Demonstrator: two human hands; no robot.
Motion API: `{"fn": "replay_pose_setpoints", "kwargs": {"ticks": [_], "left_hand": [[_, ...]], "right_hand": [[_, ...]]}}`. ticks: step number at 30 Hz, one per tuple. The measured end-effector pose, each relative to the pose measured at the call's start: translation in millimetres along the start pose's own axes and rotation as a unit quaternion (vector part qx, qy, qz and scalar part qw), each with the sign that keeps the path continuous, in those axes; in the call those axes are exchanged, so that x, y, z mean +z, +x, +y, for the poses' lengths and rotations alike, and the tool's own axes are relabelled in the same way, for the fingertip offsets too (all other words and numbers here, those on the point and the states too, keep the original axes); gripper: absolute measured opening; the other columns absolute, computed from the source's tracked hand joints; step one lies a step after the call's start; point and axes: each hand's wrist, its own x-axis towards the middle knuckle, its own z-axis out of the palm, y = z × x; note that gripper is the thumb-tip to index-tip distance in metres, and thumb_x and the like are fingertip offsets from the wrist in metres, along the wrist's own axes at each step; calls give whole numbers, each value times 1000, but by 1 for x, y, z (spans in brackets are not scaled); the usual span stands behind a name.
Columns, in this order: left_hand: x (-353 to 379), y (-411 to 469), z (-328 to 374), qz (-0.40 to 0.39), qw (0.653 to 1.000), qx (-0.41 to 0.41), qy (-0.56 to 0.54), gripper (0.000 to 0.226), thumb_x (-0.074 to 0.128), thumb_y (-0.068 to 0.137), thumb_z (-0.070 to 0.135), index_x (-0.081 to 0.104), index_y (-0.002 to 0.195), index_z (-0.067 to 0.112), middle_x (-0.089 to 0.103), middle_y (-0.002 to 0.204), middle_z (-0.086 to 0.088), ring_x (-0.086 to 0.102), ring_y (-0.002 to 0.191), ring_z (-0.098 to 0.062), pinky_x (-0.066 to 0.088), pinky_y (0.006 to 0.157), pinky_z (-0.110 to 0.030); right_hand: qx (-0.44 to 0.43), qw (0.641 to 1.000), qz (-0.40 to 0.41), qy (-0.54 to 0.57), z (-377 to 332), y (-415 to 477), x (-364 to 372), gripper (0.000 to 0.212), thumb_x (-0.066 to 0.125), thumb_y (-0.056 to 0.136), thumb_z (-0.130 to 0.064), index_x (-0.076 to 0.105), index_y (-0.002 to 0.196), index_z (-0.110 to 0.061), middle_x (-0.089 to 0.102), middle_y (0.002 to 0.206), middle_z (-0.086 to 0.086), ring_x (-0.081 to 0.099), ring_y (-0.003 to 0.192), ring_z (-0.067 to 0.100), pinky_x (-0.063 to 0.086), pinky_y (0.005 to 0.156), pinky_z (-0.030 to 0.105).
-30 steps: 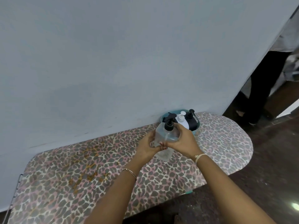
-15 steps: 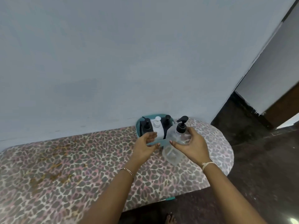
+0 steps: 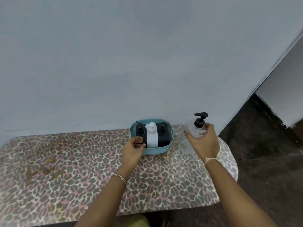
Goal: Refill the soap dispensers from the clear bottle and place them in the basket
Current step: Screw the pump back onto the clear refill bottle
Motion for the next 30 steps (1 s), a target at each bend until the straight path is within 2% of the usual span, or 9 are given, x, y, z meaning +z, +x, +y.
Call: {"fn": "replay_pose_setpoints", "kwargs": {"ticks": [5,13,16,20,23,30], "left_hand": [[0,8,-5,14,1000,-4,6,24,68,85,7,63,108,12,66,100,4,60,86,-5,45,73,-11],[2,21,-7,34,999,-25,-8,24,67,85,6,61,105,18,64,98,9,59,85,-4,49,79,-19],[4,25,-11,30,999,-27,5,24,67,86,7,65,109,13,66,100,7,61,89,-6,46,76,-12],[4,28,-15,25,999,-26,19,27,66,87,9,66,113,10,66,100,8,62,93,-9,47,79,-13],[4,29,-15,24,999,-32,15,28,66,87,8,66,114,10,66,102,8,62,92,-6,45,74,-8],[2,31,-18,19,999,-28,9,26,67,86,8,65,112,10,67,101,7,62,91,-7,46,76,-10]], "right_hand": [[13,1000,0,9,-4,22,19,66,74,62,-64,41,106,-29,58,105,-11,61,90,18,50,76,37],[13,1000,-1,-10,-7,37,46,70,72,64,-65,43,113,-24,57,111,-8,61,94,21,50,77,38],[18,1000,-5,-16,-6,37,52,72,72,65,-65,43,116,-22,57,114,-6,61,95,22,50,77,38],[25,999,-10,-39,-3,34,58,73,72,66,-62,45,118,-19,57,118,-3,60,99,25,50,76,39],[33,998,-10,-46,0,30,61,74,72,68,-60,45,120,-16,56,120,0,60,102,28,48,76,38],[54,997,-27,-44,1,30,60,78,75,69,-55,39,125,-14,57,125,4,60,106,30,43,76,36]]}}
